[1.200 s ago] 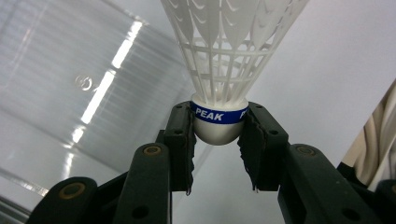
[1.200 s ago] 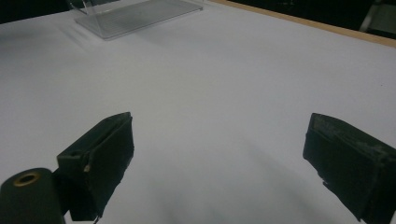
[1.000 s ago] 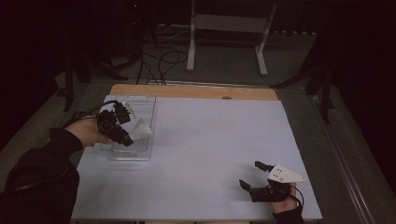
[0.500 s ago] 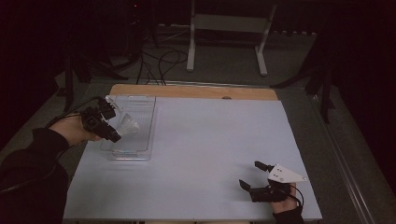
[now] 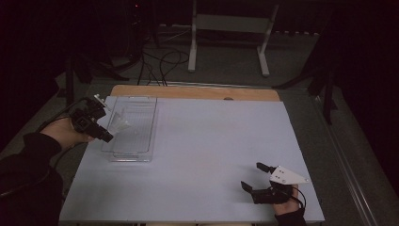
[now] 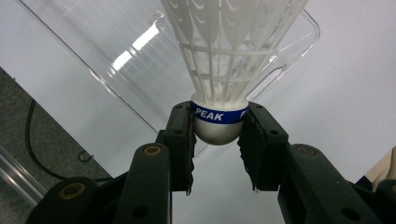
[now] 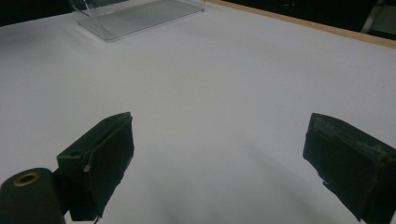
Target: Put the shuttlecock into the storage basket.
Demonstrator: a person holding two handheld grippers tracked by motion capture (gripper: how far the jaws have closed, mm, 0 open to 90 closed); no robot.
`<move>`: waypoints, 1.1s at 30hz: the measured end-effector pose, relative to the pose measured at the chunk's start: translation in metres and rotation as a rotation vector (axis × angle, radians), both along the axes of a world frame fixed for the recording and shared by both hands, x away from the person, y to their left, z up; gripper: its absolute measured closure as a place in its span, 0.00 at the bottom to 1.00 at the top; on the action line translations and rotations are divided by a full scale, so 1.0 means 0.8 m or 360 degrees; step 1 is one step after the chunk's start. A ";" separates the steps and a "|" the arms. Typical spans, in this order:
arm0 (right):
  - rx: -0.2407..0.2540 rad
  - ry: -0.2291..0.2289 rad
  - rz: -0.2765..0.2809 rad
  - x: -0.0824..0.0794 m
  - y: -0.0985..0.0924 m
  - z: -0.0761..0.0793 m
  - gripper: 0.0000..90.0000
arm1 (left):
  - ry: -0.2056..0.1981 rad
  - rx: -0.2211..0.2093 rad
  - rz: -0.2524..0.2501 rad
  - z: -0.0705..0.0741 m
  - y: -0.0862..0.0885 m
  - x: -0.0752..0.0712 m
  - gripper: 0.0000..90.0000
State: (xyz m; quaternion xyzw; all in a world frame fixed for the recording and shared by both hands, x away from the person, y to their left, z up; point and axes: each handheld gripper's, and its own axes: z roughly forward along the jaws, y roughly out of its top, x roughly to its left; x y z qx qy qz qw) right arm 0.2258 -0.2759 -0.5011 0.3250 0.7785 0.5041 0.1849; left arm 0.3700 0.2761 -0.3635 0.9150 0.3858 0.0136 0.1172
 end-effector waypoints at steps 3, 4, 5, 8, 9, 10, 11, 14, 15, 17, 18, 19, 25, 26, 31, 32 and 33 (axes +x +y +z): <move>0.0002 0.0003 0.0003 0.000 0.000 0.000 0.10 | 0.0010 -0.0001 0.0044 -0.004 0.001 0.001 0.74; 0.0002 0.0002 0.0000 0.000 0.000 0.000 0.10 | 0.0023 -0.0018 0.0087 -0.006 0.001 0.001 0.74; 0.0000 -0.0001 0.0000 0.000 0.000 0.000 0.10 | 0.0034 -0.0027 0.0119 -0.007 0.002 0.002 0.74; 0.0000 -0.0001 0.0000 0.000 -0.001 0.000 0.10 | 0.0056 -0.0033 0.0203 -0.012 0.004 0.003 0.74; -0.0001 0.0003 -0.0001 0.000 -0.001 0.000 0.10 | 0.0054 -0.0022 0.0203 -0.014 0.003 0.003 0.74; 0.0003 0.0003 0.0003 0.001 -0.001 0.000 0.10 | 0.0049 -0.0011 0.0189 -0.017 0.002 0.002 0.74; 0.0002 0.0003 0.0003 0.001 0.000 0.000 0.10 | 0.0057 -0.0004 0.0191 -0.019 0.002 0.001 0.74; 0.0000 0.0007 0.0005 0.000 0.000 0.000 0.10 | 0.0047 0.0019 0.0181 -0.026 0.002 0.001 0.74; -0.0001 0.0007 0.0005 0.000 0.000 0.000 0.10 | 0.0044 0.0015 0.0181 -0.029 0.003 0.001 0.74; 0.0000 0.0011 0.0005 0.000 0.000 -0.001 0.10 | 0.0037 0.0011 0.0167 -0.032 0.003 0.001 0.74; -0.0002 0.0010 0.0005 0.001 0.000 -0.001 0.10 | 0.0028 0.0015 0.0159 -0.033 0.003 0.000 0.74; -0.0002 0.0012 0.0006 0.001 0.000 -0.001 0.10 | 0.0022 0.0005 0.0149 -0.034 0.003 0.000 0.74; -0.0003 0.0014 0.0009 0.001 0.001 -0.001 0.10 | 0.0010 0.0028 0.0129 -0.044 0.007 0.002 0.74; -0.0003 0.0014 0.0008 0.001 0.000 -0.001 0.10 | 0.0007 0.0039 0.0130 -0.046 0.008 0.002 0.74; -0.0005 0.0016 0.0010 0.001 0.001 -0.001 0.10 | 0.0009 0.0038 0.0142 -0.052 0.010 0.005 0.74; -0.0005 0.0017 0.0010 0.001 0.001 -0.001 0.10 | 0.0007 0.0045 0.0138 -0.053 0.010 0.005 0.74; -0.0007 0.0014 0.0010 0.001 0.001 -0.001 0.10 | 0.0002 0.0058 0.0146 -0.054 0.009 0.005 0.73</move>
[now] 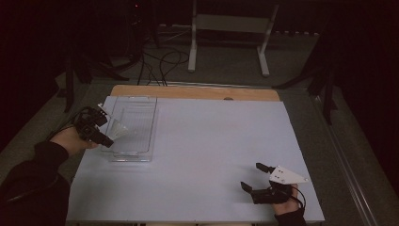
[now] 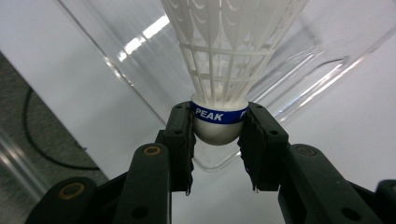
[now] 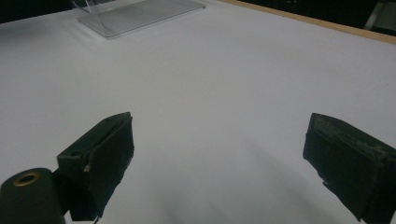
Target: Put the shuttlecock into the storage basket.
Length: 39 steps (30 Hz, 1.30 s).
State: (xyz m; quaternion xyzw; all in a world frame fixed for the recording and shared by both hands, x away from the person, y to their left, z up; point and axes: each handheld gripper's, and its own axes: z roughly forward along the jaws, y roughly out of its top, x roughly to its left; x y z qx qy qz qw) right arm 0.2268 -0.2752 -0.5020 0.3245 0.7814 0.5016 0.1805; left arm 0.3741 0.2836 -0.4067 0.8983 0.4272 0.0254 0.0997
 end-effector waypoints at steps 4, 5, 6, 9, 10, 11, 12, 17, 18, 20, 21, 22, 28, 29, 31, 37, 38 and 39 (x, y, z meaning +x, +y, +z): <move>0.0004 0.0003 -0.0004 0.000 0.000 0.000 0.10 | 0.0015 0.0006 0.0001 -0.003 0.000 0.002 0.73; 0.0002 0.0002 -0.0004 0.000 -0.001 0.000 0.10 | 0.0016 0.0012 -0.0008 -0.003 0.000 0.002 0.73; 0.0002 0.0003 -0.0003 0.000 -0.001 0.000 0.10 | 0.0014 0.0014 -0.0008 -0.004 0.000 0.002 0.73; -0.0003 0.0008 -0.0003 0.001 0.000 -0.001 0.10 | 0.0022 0.0017 -0.0006 -0.006 0.000 0.004 0.73; -0.0001 0.0011 -0.0003 0.000 0.000 -0.001 0.10 | 0.0027 0.0026 -0.0004 -0.007 -0.001 0.005 0.73; -0.0004 0.0009 -0.0002 0.001 0.000 -0.001 0.10 | 0.0029 0.0025 -0.0006 -0.008 -0.001 0.005 0.73; -0.0007 0.0011 -0.0004 0.000 0.000 -0.001 0.10 | 0.0036 0.0025 -0.0002 -0.009 -0.001 0.006 0.73; -0.0002 0.0012 -0.0003 0.001 -0.001 -0.001 0.10 | 0.0046 0.0028 0.0010 -0.012 -0.001 0.009 0.73; -0.0008 0.0011 -0.0004 0.001 0.000 -0.001 0.10 | 0.0039 0.0029 0.0016 -0.012 -0.001 0.009 0.73; -0.0006 0.0011 -0.0003 0.001 0.000 -0.001 0.10 | 0.0040 0.0033 0.0017 -0.011 -0.001 0.010 0.73; -0.0008 0.0010 -0.0003 0.001 0.000 -0.001 0.10 | 0.0041 0.0040 0.0011 -0.011 -0.002 0.010 0.73; -0.0008 0.0013 -0.0003 0.001 0.000 -0.002 0.10 | 0.0040 0.0039 0.0013 -0.010 -0.002 0.010 0.72; -0.0007 0.0015 -0.0003 0.001 0.000 -0.002 0.10 | 0.0013 0.0050 0.0014 -0.003 -0.003 0.009 0.58; -0.0009 0.0014 -0.0003 0.001 0.000 -0.002 0.10 | 0.0008 0.0042 0.0014 -0.002 -0.004 0.008 0.55; -0.0006 0.0012 -0.0004 0.001 0.000 -0.001 0.10 | -0.0001 0.0047 0.0016 0.000 -0.005 0.007 0.52; -0.0006 0.0011 -0.0003 0.001 0.000 -0.001 0.10 | -0.0005 0.0043 0.0002 -0.001 -0.012 0.004 0.37; -0.0006 0.0011 -0.0003 0.001 0.000 -0.001 0.10 | -0.0005 0.0043 0.0002 -0.001 -0.012 0.004 0.35; -0.0003 0.0010 -0.0002 0.001 -0.001 -0.001 0.10 | -0.0014 0.0025 -0.0003 0.000 -0.014 0.003 0.35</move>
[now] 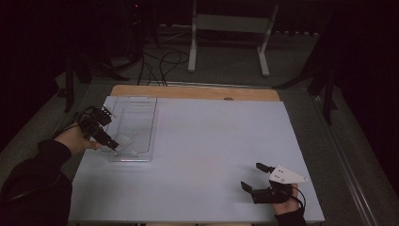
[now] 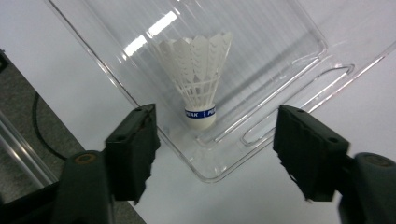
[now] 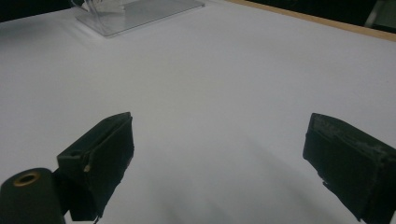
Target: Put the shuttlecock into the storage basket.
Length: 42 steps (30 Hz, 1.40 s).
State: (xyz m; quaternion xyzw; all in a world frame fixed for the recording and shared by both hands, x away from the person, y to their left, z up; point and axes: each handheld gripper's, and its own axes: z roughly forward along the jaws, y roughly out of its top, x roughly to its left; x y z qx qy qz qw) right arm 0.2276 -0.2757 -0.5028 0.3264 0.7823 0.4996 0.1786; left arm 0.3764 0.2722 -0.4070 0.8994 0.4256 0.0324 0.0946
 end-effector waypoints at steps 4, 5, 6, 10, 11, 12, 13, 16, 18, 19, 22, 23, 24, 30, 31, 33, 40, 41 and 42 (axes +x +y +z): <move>-0.0001 0.0001 -0.0002 0.000 0.000 0.000 0.10 | -0.0025 -0.0026 0.0021 0.003 -0.003 0.000 0.23; -0.0001 0.0001 -0.0001 0.000 0.000 0.000 0.10 | -0.0027 -0.0050 0.0014 0.003 -0.005 -0.001 0.19; -0.0001 0.0001 -0.0001 0.000 0.000 0.000 0.10 | -0.0027 -0.0050 0.0014 0.003 -0.005 -0.001 0.17; 0.0006 0.0002 -0.0004 0.000 0.000 0.000 0.10 | -0.0002 -0.0079 -0.0024 0.002 -0.009 -0.002 0.03; 0.0005 0.0002 -0.0004 0.000 0.000 0.000 0.10 | 0.0011 -0.0094 -0.0055 0.002 -0.010 -0.002 0.02; 0.0005 0.0002 -0.0004 0.000 0.000 0.000 0.10 | 0.0011 -0.0094 -0.0055 0.002 -0.010 -0.002 0.02; -0.0001 -0.0005 -0.0004 -0.001 0.000 0.001 0.10 | -0.0017 -0.0107 -0.0044 0.003 -0.011 -0.001 0.02; 0.0003 -0.0007 -0.0005 -0.001 -0.001 0.001 0.10 | -0.0015 -0.0146 -0.0050 0.005 -0.012 -0.001 0.00; 0.0008 -0.0007 -0.0007 0.000 -0.001 0.001 0.10 | -0.0033 -0.0165 -0.0078 0.007 -0.015 -0.002 0.00; 0.0006 -0.0003 -0.0011 0.000 -0.001 0.001 0.10 | -0.0055 -0.0203 -0.0088 0.010 -0.018 -0.003 0.00; 0.0006 -0.0005 -0.0008 0.000 -0.001 0.001 0.10 | -0.0068 -0.0223 -0.0096 0.013 -0.021 -0.004 0.00; 0.0006 -0.0004 -0.0008 0.000 0.000 0.001 0.10 | -0.0083 -0.0264 -0.0090 0.015 -0.023 -0.005 0.00; 0.0006 -0.0004 -0.0008 0.000 0.000 0.001 0.10 | -0.0083 -0.0264 -0.0090 0.015 -0.023 -0.005 0.00; 0.0005 -0.0004 -0.0008 -0.001 0.000 0.001 0.10 | -0.0118 -0.0332 -0.0109 0.015 -0.029 -0.007 0.00; 0.0006 -0.0006 -0.0008 0.000 -0.001 0.001 0.10 | -0.0138 -0.0351 -0.0116 0.015 -0.033 -0.009 0.00; 0.0006 -0.0005 -0.0008 0.000 -0.001 0.000 0.10 | -0.0151 -0.0359 -0.0126 0.016 -0.035 -0.010 0.00; 0.0005 -0.0001 -0.0006 0.000 0.000 0.000 0.10 | -0.0201 -0.0315 -0.0195 0.021 -0.050 -0.015 0.00; 0.0008 0.0001 -0.0004 0.000 0.000 0.000 0.10 | -0.0189 -0.0348 -0.0212 0.022 -0.053 -0.015 0.00; 0.0008 0.0001 -0.0004 0.000 0.000 0.000 0.10 | -0.0189 -0.0348 -0.0212 0.022 -0.053 -0.015 0.00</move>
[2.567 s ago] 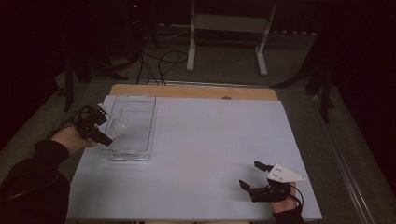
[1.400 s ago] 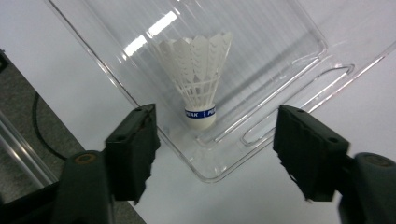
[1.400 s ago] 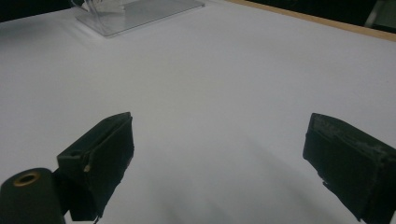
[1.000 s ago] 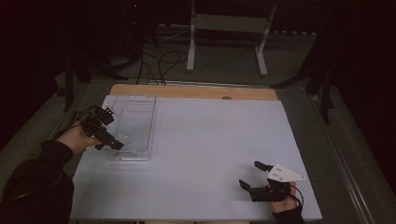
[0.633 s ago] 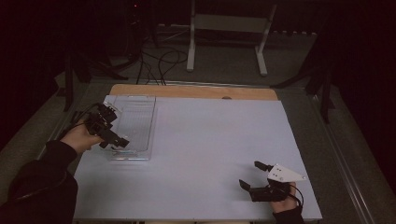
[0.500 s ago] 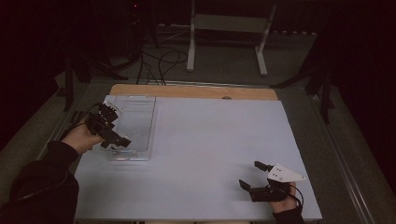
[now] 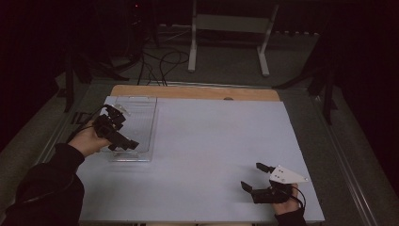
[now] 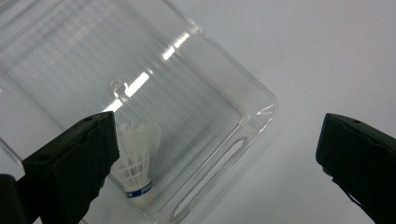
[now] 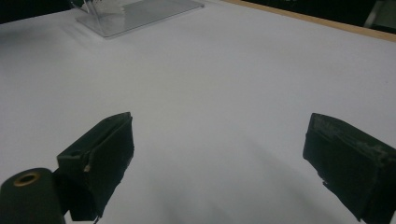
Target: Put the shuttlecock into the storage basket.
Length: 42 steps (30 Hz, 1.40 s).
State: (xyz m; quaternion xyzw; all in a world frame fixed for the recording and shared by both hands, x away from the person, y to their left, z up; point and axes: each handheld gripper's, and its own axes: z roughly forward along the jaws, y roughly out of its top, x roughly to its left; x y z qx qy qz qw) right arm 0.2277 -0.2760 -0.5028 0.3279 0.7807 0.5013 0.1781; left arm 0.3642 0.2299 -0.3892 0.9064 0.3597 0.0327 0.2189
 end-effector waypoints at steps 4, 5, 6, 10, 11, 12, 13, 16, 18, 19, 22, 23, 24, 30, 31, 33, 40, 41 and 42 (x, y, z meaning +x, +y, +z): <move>-0.0002 0.0001 0.0001 0.000 0.000 0.000 0.10 | -0.0029 -0.0002 -0.0030 0.003 -0.007 -0.002 0.00; 0.0001 -0.0001 0.0001 0.000 0.000 0.000 0.10 | -0.0032 -0.0016 -0.0045 0.005 -0.011 -0.002 0.00; 0.0001 -0.0001 0.0001 0.000 0.000 0.000 0.10 | -0.0032 -0.0016 -0.0045 0.005 -0.011 -0.002 0.00; 0.0000 0.0000 0.0001 0.000 0.000 0.000 0.10 | -0.0058 -0.0009 -0.0108 0.008 -0.021 -0.005 0.00; -0.0004 0.0000 0.0001 0.000 0.000 0.000 0.10 | -0.0071 -0.0035 -0.0128 0.008 -0.027 -0.007 0.00; -0.0004 0.0000 0.0001 0.000 0.000 0.000 0.10 | -0.0071 -0.0035 -0.0128 0.008 -0.027 -0.007 0.00; -0.0007 0.0001 -0.0001 -0.001 0.001 0.001 0.10 | -0.0073 -0.0036 -0.0140 0.009 -0.029 -0.007 0.00; -0.0009 -0.0001 0.0003 0.000 0.001 0.000 0.10 | -0.0087 -0.0025 -0.0165 0.007 -0.036 -0.010 0.00; -0.0006 0.0001 0.0004 -0.001 0.001 0.000 0.10 | -0.0109 -0.0056 -0.0194 0.005 -0.041 -0.012 0.00; -0.0011 -0.0001 0.0003 -0.001 0.001 0.000 0.10 | -0.0131 -0.0089 -0.0198 0.005 -0.042 -0.014 0.00; -0.0009 -0.0001 0.0002 -0.001 0.001 0.001 0.10 | -0.0135 -0.0127 -0.0201 0.004 -0.044 -0.014 0.00; -0.0009 -0.0001 0.0005 -0.001 0.001 0.001 0.10 | -0.0143 -0.0143 -0.0213 0.003 -0.048 -0.015 0.00; -0.0009 -0.0001 0.0007 -0.001 0.001 0.001 0.10 | -0.0144 -0.0148 -0.0227 0.003 -0.050 -0.016 0.00; -0.0012 0.0001 0.0007 -0.001 0.002 0.001 0.10 | -0.0186 -0.0208 -0.0268 -0.002 -0.066 -0.022 0.00; -0.0013 -0.0001 0.0008 -0.001 0.002 0.001 0.10 | -0.0197 -0.0203 -0.0279 -0.003 -0.069 -0.024 0.00; -0.0014 -0.0003 0.0011 -0.001 0.002 0.001 0.10 | -0.0208 -0.0238 -0.0330 -0.008 -0.077 -0.028 0.00; -0.0014 -0.0003 0.0011 -0.001 0.002 0.001 0.10 | -0.0219 -0.0238 -0.0410 -0.023 -0.104 -0.040 0.00; -0.0013 -0.0002 0.0011 -0.001 0.001 0.001 0.10 | -0.0232 -0.0238 -0.0407 -0.024 -0.106 -0.041 0.00; -0.0011 0.0000 0.0009 -0.001 0.001 0.001 0.10 | -0.0246 -0.0246 -0.0401 -0.025 -0.108 -0.043 0.00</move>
